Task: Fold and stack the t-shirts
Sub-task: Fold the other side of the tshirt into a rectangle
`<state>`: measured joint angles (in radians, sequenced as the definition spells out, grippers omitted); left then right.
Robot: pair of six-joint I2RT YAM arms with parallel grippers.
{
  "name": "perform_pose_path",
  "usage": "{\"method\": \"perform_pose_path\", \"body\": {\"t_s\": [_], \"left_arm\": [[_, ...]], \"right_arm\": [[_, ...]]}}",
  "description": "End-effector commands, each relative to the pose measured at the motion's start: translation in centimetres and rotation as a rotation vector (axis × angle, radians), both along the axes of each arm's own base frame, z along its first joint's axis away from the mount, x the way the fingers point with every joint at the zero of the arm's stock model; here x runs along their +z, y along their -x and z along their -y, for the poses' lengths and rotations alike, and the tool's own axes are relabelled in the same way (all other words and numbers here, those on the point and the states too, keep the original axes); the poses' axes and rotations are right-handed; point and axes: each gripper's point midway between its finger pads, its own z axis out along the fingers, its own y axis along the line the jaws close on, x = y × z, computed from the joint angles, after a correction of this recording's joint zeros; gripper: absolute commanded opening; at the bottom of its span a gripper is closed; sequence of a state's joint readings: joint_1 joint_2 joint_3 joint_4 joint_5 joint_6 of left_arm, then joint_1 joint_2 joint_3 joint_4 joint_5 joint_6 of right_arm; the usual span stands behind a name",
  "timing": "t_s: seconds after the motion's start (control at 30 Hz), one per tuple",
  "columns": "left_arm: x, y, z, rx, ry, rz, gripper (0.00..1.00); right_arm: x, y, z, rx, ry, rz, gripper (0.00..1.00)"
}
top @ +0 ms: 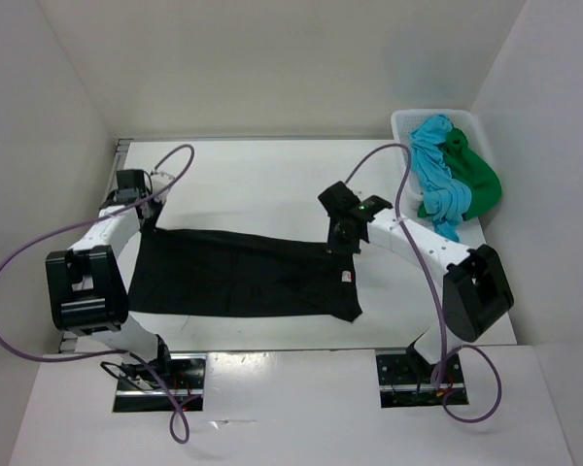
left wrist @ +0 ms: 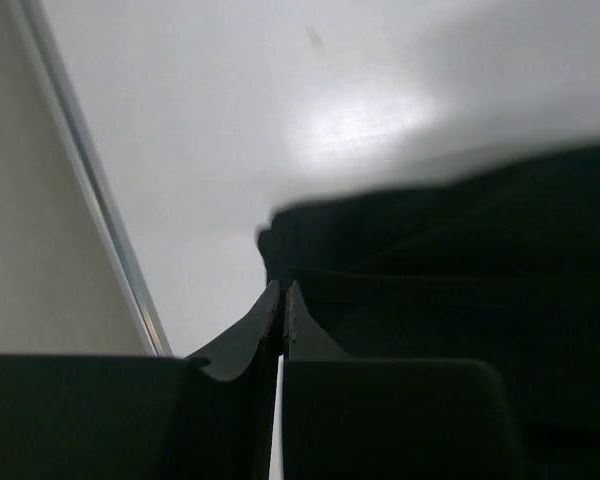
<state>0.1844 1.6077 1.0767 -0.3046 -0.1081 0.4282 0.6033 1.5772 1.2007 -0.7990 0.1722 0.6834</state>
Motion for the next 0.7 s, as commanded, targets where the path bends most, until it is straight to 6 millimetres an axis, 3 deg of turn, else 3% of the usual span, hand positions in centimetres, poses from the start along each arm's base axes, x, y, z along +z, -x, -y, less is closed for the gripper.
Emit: {"method": "perform_pose_path", "body": {"t_s": [0.0, 0.1, 0.33, 0.67], "left_arm": [[-0.4, 3.2, 0.0, -0.063, -0.058, -0.052, 0.0], [-1.6, 5.8, -0.2, -0.077, -0.091, -0.129, 0.0], [-3.8, 8.7, -0.6, -0.096, -0.103, -0.222, 0.0], [-5.3, 8.6, -2.3, -0.056, -0.142, -0.271, 0.0]], "right_arm": [[-0.5, 4.0, -0.7, 0.014, -0.058, -0.07, 0.0], [-1.3, 6.1, -1.7, 0.043, -0.076, -0.118, 0.0], [-2.7, 8.3, -1.8, 0.046, -0.081, -0.176, 0.0], [-4.2, 9.6, -1.4, 0.038, -0.062, -0.219, 0.0]]}}
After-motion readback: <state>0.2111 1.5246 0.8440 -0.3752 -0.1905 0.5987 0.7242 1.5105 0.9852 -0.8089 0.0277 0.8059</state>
